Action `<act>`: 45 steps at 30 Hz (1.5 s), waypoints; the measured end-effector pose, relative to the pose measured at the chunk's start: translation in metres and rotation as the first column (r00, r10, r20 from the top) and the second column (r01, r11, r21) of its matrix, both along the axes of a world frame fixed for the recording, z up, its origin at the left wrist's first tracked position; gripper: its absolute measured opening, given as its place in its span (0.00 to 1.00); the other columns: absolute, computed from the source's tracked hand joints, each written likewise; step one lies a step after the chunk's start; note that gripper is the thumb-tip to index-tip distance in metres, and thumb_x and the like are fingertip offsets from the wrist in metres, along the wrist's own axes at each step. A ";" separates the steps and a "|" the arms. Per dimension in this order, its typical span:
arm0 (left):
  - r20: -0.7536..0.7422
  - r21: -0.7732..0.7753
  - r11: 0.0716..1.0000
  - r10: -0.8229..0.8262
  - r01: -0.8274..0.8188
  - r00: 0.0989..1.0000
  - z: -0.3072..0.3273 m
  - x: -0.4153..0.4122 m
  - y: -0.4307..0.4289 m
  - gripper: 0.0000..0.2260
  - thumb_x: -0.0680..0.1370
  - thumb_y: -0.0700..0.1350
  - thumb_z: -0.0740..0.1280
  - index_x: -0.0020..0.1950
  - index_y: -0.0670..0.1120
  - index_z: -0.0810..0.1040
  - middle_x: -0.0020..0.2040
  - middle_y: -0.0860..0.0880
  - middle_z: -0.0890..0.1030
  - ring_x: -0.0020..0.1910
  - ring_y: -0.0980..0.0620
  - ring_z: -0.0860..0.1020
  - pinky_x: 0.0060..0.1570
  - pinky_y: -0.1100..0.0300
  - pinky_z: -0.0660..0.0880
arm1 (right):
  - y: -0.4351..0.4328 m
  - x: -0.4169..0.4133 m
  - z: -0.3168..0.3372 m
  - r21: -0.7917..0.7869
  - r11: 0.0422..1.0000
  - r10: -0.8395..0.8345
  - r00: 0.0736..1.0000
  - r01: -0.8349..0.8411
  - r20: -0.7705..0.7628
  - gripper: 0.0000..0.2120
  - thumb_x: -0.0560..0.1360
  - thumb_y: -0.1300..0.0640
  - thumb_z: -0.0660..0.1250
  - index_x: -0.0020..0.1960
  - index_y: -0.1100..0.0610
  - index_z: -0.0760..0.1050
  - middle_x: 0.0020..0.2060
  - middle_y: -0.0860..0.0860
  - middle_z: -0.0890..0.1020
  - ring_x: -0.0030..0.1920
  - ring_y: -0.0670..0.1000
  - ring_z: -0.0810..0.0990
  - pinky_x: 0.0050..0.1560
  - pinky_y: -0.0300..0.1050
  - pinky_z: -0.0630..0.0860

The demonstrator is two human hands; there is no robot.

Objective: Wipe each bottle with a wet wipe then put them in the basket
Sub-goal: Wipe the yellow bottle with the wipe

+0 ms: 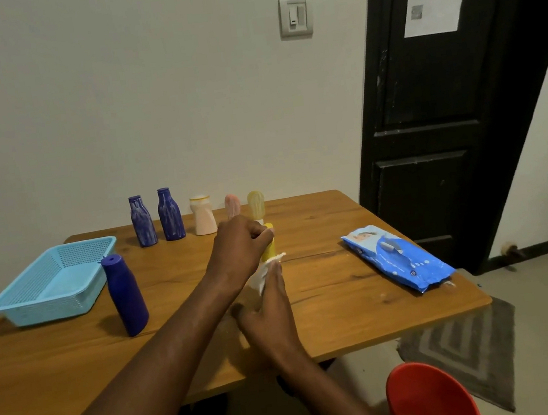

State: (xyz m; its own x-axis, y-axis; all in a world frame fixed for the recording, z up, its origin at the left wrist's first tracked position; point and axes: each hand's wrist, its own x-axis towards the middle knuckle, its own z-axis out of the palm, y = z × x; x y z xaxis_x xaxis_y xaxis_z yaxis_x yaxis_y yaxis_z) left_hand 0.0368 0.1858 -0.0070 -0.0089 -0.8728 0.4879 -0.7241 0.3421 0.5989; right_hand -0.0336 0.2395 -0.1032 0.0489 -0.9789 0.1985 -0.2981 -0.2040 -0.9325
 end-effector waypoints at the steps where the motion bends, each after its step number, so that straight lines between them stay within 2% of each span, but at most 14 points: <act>1: -0.002 0.006 1.000 -0.007 0.007 1.000 0.000 0.000 0.001 0.13 0.80 0.46 0.69 0.39 0.42 0.86 0.35 0.46 0.84 0.35 0.51 0.81 0.37 0.64 0.74 | -0.004 0.000 0.004 -0.044 0.999 -0.007 1.000 0.007 -0.015 0.52 0.76 0.54 0.72 0.83 0.51 0.36 0.83 0.47 0.43 0.83 0.48 0.44 0.77 0.40 0.55; 3: -0.008 0.007 1.000 -0.027 0.027 1.000 0.001 0.000 0.004 0.12 0.80 0.45 0.68 0.40 0.45 0.87 0.34 0.49 0.84 0.35 0.54 0.81 0.36 0.65 0.73 | -0.017 0.000 0.014 -0.126 0.991 -0.040 0.998 0.035 -0.039 0.51 0.77 0.54 0.72 0.84 0.51 0.37 0.83 0.47 0.42 0.82 0.47 0.43 0.78 0.42 0.55; 7: -0.012 0.005 1.000 -0.005 0.005 1.000 0.004 0.004 0.003 0.11 0.80 0.46 0.68 0.42 0.46 0.87 0.33 0.52 0.83 0.33 0.58 0.80 0.37 0.65 0.74 | -0.044 -0.004 0.021 -0.155 0.988 -0.047 0.990 0.026 -0.134 0.49 0.78 0.54 0.71 0.84 0.50 0.39 0.84 0.49 0.47 0.83 0.51 0.48 0.80 0.57 0.59; 10: 0.015 -0.006 0.999 0.035 -0.035 0.999 0.003 0.011 0.002 0.12 0.80 0.46 0.68 0.42 0.44 0.87 0.34 0.50 0.84 0.33 0.55 0.80 0.38 0.58 0.77 | -0.051 -0.009 0.009 -0.081 0.996 -0.034 0.989 0.022 -0.147 0.47 0.75 0.55 0.71 0.83 0.47 0.43 0.79 0.49 0.61 0.76 0.53 0.66 0.66 0.51 0.76; 12: 0.020 0.000 0.999 0.055 -0.055 0.998 0.002 0.015 0.003 0.11 0.80 0.48 0.68 0.44 0.44 0.87 0.37 0.49 0.85 0.35 0.55 0.80 0.40 0.59 0.76 | -0.047 -0.011 -0.002 -0.025 0.999 -0.033 0.984 0.029 -0.173 0.46 0.75 0.54 0.70 0.83 0.49 0.45 0.75 0.50 0.66 0.69 0.51 0.72 0.60 0.49 0.79; 14: 0.034 0.014 0.998 0.068 -0.068 0.997 0.001 0.017 0.004 0.11 0.81 0.48 0.68 0.47 0.44 0.87 0.39 0.49 0.85 0.36 0.56 0.80 0.38 0.65 0.73 | -0.042 -0.013 -0.012 -0.011 0.999 -0.044 0.978 0.042 -0.202 0.45 0.75 0.53 0.71 0.83 0.51 0.47 0.74 0.50 0.66 0.68 0.51 0.72 0.62 0.50 0.79; 19: 0.109 0.061 0.997 -0.053 0.047 0.993 0.009 0.019 0.004 0.12 0.82 0.47 0.66 0.54 0.43 0.87 0.52 0.47 0.86 0.45 0.54 0.81 0.45 0.60 0.76 | -0.037 -0.018 -0.011 -0.017 0.994 -0.110 0.993 0.109 -0.043 0.37 0.76 0.53 0.71 0.80 0.50 0.58 0.69 0.48 0.71 0.67 0.50 0.72 0.64 0.52 0.77; 22: 0.208 0.123 0.983 -0.163 0.140 0.964 0.019 0.021 0.003 0.11 0.82 0.45 0.66 0.61 0.44 0.84 0.61 0.48 0.83 0.50 0.57 0.78 0.46 0.63 0.71 | -0.037 -0.030 -0.006 -0.074 0.987 -0.143 0.989 0.145 0.032 0.23 0.78 0.57 0.68 0.71 0.48 0.69 0.62 0.46 0.75 0.60 0.47 0.76 0.57 0.49 0.80; 24: 0.240 0.166 0.972 -0.204 0.167 0.949 0.025 0.023 0.003 0.12 0.82 0.41 0.65 0.64 0.44 0.82 0.63 0.48 0.82 0.57 0.54 0.78 0.53 0.63 0.70 | -0.034 -0.037 -0.002 -0.108 0.987 -0.108 0.991 0.117 0.082 0.14 0.81 0.60 0.63 0.63 0.47 0.74 0.56 0.45 0.79 0.54 0.45 0.79 0.54 0.52 0.82; 30: 0.272 0.188 0.956 -0.273 0.227 0.923 0.027 0.026 0.008 0.14 0.80 0.34 0.66 0.64 0.45 0.82 0.64 0.49 0.81 0.59 0.55 0.77 0.54 0.65 0.71 | -0.015 -0.043 0.003 -0.119 0.989 -0.052 0.957 0.089 0.287 0.16 0.84 0.63 0.57 0.54 0.52 0.83 0.46 0.49 0.85 0.49 0.49 0.82 0.52 0.52 0.81; 34: 0.213 0.130 0.962 -0.265 0.242 0.940 0.014 0.028 0.016 0.12 0.80 0.36 0.67 0.60 0.46 0.84 0.57 0.50 0.82 0.52 0.58 0.78 0.50 0.69 0.72 | -0.014 -0.031 0.012 -0.048 0.988 -0.106 0.883 0.143 0.458 0.17 0.84 0.62 0.58 0.56 0.48 0.84 0.48 0.49 0.86 0.52 0.49 0.84 0.56 0.53 0.82; 37: 0.115 0.089 0.970 -0.237 0.228 0.965 0.001 0.027 0.022 0.10 0.80 0.41 0.68 0.59 0.47 0.84 0.55 0.53 0.83 0.50 0.63 0.77 0.49 0.69 0.72 | -0.014 -0.017 0.018 -0.009 0.984 -0.145 0.840 0.175 0.522 0.15 0.85 0.58 0.59 0.64 0.48 0.81 0.52 0.45 0.86 0.55 0.45 0.84 0.59 0.50 0.82; 42: 0.001 0.038 0.989 -0.143 0.143 0.990 -0.013 0.022 0.022 0.13 0.82 0.43 0.65 0.66 0.49 0.81 0.61 0.55 0.81 0.53 0.64 0.76 0.48 0.78 0.67 | -0.011 -0.007 0.028 -0.033 0.963 -0.209 0.822 0.266 0.530 0.18 0.85 0.58 0.60 0.73 0.51 0.75 0.65 0.46 0.82 0.64 0.44 0.79 0.66 0.50 0.78; 45: -0.090 0.051 0.984 -0.165 0.170 0.982 -0.017 0.022 0.021 0.14 0.83 0.47 0.65 0.67 0.52 0.80 0.63 0.56 0.81 0.54 0.68 0.77 0.51 0.78 0.69 | -0.012 -0.010 0.037 -0.072 0.957 -0.203 0.829 0.280 0.521 0.18 0.85 0.59 0.61 0.74 0.52 0.74 0.66 0.45 0.80 0.64 0.41 0.78 0.67 0.44 0.78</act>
